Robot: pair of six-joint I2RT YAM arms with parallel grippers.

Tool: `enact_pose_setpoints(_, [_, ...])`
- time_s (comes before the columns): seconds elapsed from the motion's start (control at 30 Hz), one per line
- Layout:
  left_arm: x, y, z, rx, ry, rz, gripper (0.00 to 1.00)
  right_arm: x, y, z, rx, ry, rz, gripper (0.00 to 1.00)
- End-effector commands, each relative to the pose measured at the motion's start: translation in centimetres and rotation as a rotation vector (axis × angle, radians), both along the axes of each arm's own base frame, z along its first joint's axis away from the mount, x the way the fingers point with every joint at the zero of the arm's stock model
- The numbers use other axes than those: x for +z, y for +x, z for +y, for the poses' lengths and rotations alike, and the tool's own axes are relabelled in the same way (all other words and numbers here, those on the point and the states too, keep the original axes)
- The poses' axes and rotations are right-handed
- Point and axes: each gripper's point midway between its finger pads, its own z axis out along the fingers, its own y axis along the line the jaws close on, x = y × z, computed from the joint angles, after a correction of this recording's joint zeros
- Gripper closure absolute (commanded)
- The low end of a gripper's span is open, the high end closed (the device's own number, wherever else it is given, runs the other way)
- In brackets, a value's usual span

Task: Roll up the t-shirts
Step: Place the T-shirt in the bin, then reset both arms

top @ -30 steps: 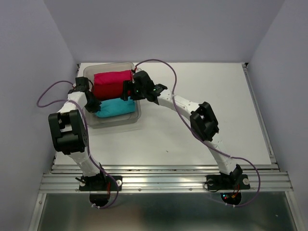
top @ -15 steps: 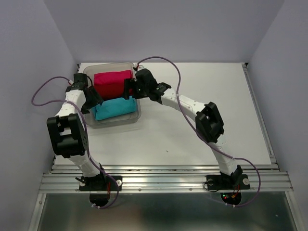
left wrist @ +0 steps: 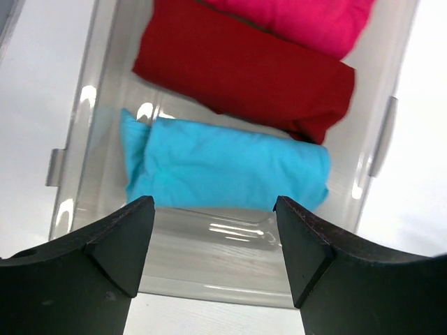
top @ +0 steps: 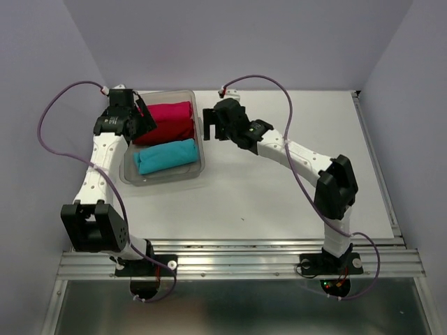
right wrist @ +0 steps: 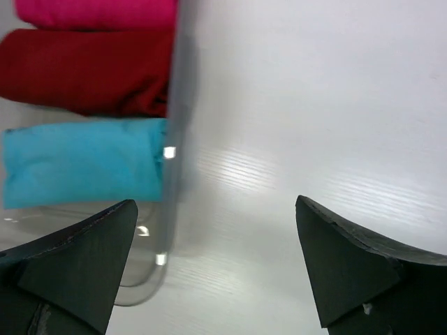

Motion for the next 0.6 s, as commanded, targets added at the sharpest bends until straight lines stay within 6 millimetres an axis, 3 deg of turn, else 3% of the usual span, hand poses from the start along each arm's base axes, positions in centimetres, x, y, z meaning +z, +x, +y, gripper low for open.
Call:
enact_pose_setpoints(0.0, [4.6, -0.7, -2.9, -0.092, 0.045, -0.127, 0.19, 0.8, 0.0, -8.0, -0.240, -0.134, -0.046, 0.00])
enact_pose_setpoints(0.1, [6.5, -1.6, -5.9, -0.193, 0.003, -0.223, 0.19, -0.1, -2.3, -12.2, -0.336, -0.209, -0.034, 0.00])
enact_pose_setpoints(0.13, [6.6, -1.6, -6.6, -0.216, -0.005, -0.245, 0.19, -1.7, -3.3, -13.5, -0.361, -0.238, -0.008, 0.00])
enact_pose_setpoints(0.2, [7.1, -2.0, -8.0, -0.258, -0.023, -0.278, 0.19, -2.3, -4.8, -15.7, -0.402, -0.269, 0.003, 0.00])
enact_pose_setpoints(0.23, [7.7, -2.4, -8.7, -0.281, -0.031, -0.303, 0.18, -1.4, -5.8, -16.6, -0.411, -0.251, -0.008, 0.00])
enact_pose_setpoints(0.3, [8.0, -2.9, -10.8, -0.343, -0.044, -0.328, 0.16, -2.6, -7.9, -18.7, -0.438, -0.258, 0.020, 0.00])
enact_pose_setpoints(0.37, [8.2, -3.5, -12.9, -0.397, -0.051, -0.337, 0.15, -3.6, -9.4, -20.1, -0.470, -0.253, 0.043, 0.00])
enact_pose_setpoints(0.4, [8.1, -3.8, -13.5, -0.415, -0.052, -0.335, 0.15, -5.3, -10.5, -21.3, -0.483, -0.286, 0.067, 0.00])
enact_pose_setpoints(0.57, [7.4, -5.1, -15.4, -0.452, -0.084, -0.323, 0.15, -6.9, -13.5, -23.9, -0.542, -0.262, 0.107, 0.00])
